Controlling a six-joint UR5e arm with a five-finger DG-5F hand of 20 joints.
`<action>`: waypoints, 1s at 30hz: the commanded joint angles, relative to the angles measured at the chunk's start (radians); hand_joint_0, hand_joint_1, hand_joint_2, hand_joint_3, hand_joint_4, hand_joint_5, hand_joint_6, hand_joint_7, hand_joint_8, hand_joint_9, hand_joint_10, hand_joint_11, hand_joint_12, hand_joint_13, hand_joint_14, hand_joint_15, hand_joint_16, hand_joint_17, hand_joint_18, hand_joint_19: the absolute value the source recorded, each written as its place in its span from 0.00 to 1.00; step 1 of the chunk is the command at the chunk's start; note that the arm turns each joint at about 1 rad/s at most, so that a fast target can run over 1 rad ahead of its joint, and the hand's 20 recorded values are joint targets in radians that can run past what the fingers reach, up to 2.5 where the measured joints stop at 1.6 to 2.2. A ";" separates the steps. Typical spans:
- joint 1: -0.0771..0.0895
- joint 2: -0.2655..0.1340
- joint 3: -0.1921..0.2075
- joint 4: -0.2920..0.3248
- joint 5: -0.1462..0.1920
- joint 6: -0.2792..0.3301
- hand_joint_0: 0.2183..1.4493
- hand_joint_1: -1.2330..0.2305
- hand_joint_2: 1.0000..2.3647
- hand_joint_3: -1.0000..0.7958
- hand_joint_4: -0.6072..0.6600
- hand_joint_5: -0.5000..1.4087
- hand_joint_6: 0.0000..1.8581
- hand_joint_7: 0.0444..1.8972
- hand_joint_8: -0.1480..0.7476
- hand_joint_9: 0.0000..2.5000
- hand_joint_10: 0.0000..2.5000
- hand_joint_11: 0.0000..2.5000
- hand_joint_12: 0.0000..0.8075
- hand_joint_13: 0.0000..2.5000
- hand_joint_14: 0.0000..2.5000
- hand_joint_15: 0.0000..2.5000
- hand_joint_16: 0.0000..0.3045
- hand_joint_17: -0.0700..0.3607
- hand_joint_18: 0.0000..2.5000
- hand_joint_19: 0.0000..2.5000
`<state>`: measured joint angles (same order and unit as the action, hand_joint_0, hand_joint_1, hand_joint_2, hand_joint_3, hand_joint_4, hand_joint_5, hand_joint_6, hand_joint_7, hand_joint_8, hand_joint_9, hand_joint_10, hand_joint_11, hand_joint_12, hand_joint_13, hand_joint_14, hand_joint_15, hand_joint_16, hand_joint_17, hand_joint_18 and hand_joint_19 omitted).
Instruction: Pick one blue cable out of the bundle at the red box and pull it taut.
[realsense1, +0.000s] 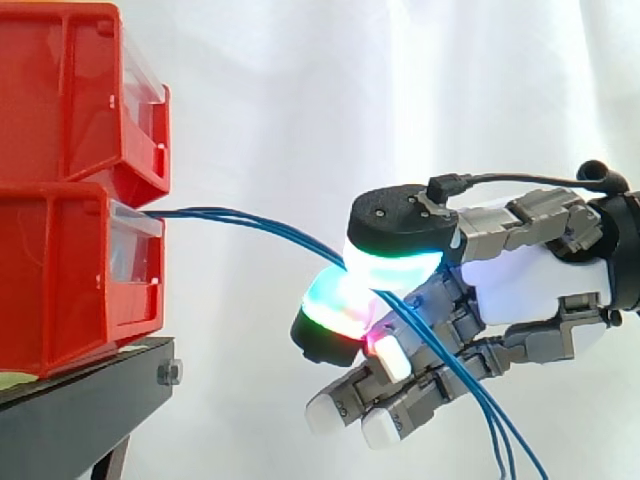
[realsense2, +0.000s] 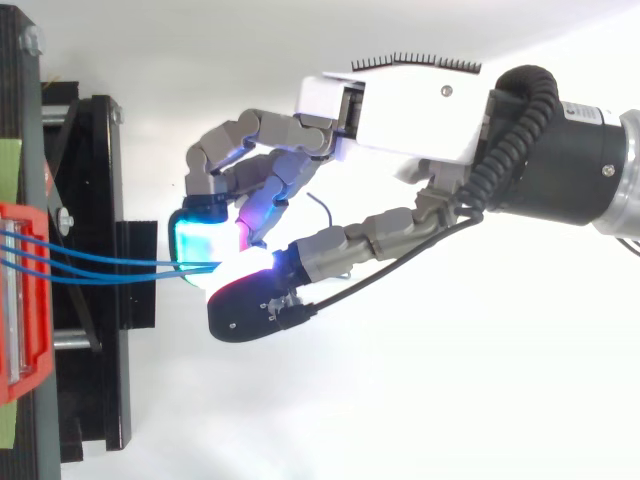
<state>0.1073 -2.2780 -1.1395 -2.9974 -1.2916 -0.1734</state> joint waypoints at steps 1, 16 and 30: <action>0.000 0.002 0.000 0.000 0.000 0.000 0.41 0.21 0.02 0.49 0.38 0.18 0.50 0.57 0.49 0.38 0.01 0.26 0.41 0.21 0.00 0.09 0.16 0.41 0.23 0.10; -0.001 0.000 0.001 0.000 0.000 0.000 0.46 0.19 0.02 0.46 0.35 0.16 0.51 0.57 0.44 0.34 0.00 0.24 0.40 0.18 0.00 0.08 0.15 0.41 0.21 0.10; -0.001 0.000 0.003 0.000 0.000 0.009 0.46 0.17 0.02 0.43 0.39 0.15 0.50 0.51 0.40 0.29 0.00 0.22 0.40 0.16 0.00 0.07 0.15 0.41 0.20 0.08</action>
<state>0.1058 -2.2777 -1.1370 -2.9974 -1.2916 -0.1643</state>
